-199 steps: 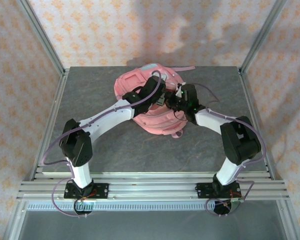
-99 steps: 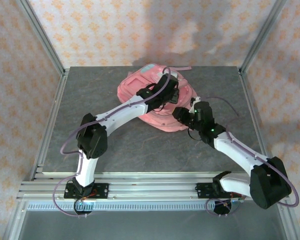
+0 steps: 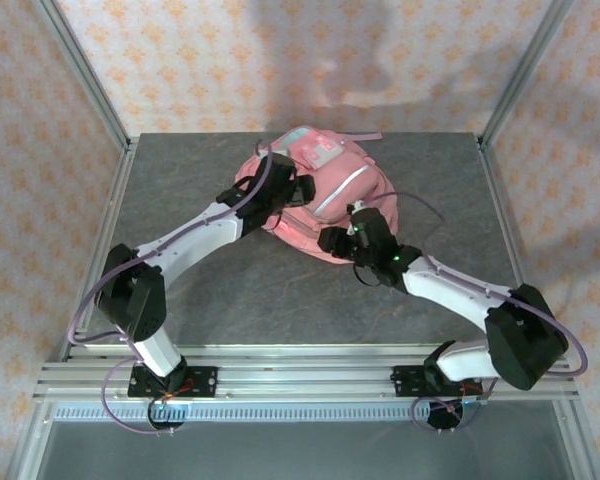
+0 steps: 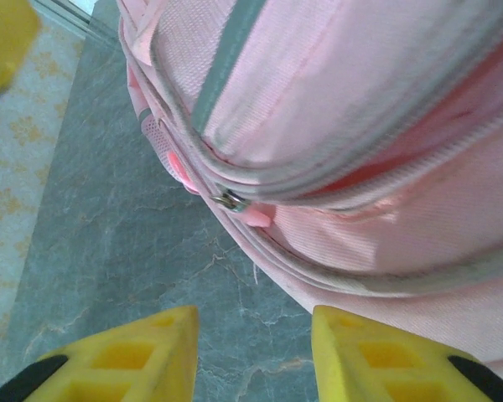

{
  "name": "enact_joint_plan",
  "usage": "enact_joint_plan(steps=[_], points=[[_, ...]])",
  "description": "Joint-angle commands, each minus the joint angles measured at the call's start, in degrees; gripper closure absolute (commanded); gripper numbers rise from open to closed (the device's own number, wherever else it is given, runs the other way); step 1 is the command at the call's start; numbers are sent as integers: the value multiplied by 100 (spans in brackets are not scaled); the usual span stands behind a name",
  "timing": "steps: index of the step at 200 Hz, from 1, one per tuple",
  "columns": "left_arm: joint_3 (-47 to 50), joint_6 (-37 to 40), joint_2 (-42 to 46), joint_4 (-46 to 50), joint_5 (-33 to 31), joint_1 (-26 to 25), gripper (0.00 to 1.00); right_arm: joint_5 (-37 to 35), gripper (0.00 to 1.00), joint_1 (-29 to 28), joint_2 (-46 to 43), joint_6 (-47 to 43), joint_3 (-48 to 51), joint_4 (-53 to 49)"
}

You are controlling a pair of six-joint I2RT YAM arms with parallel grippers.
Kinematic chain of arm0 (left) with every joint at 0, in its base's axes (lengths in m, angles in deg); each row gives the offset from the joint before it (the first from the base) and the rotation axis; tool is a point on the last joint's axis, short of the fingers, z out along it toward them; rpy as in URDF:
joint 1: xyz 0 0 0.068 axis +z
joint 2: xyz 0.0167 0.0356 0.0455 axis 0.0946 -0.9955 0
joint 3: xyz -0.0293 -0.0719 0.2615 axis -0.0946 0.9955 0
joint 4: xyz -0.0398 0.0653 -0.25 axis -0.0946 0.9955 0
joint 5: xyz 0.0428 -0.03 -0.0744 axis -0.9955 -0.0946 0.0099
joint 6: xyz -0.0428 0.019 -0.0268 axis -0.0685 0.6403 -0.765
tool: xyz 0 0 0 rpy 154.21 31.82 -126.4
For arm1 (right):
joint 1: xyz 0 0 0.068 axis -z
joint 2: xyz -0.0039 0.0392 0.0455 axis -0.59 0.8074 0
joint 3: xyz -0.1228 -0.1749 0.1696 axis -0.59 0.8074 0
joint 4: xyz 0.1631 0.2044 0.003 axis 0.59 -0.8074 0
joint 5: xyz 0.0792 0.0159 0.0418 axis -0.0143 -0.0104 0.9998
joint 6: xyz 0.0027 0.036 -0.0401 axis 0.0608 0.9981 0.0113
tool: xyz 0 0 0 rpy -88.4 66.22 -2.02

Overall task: Pack the student bag
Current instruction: Zip the student bag at the top-center of the table.

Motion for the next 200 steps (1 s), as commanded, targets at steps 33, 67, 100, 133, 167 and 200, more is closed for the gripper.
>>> enact_joint_plan(steps=[33,67,100,133,167,200], points=[[-214,-318,-794,-407,435,57,29,-624,58,-95,202,36,-372,-120],[-346,-370,-1064,-497,596,54,57,-742,58,-95,356,54,-470,-182],[-354,-474,-1007,-543,773,56,100,-1113,60,-190,699,79,-777,-474],[-258,-614,-770,-656,991,55,100,-1570,62,-227,1060,266,-1099,-750],[-124,-802,-581,-838,1192,56,100,-2192,60,-346,1375,575,-1373,-867],[-86,-999,-619,-1019,1444,56,100,-3172,61,-523,1754,1092,-1584,-951]])
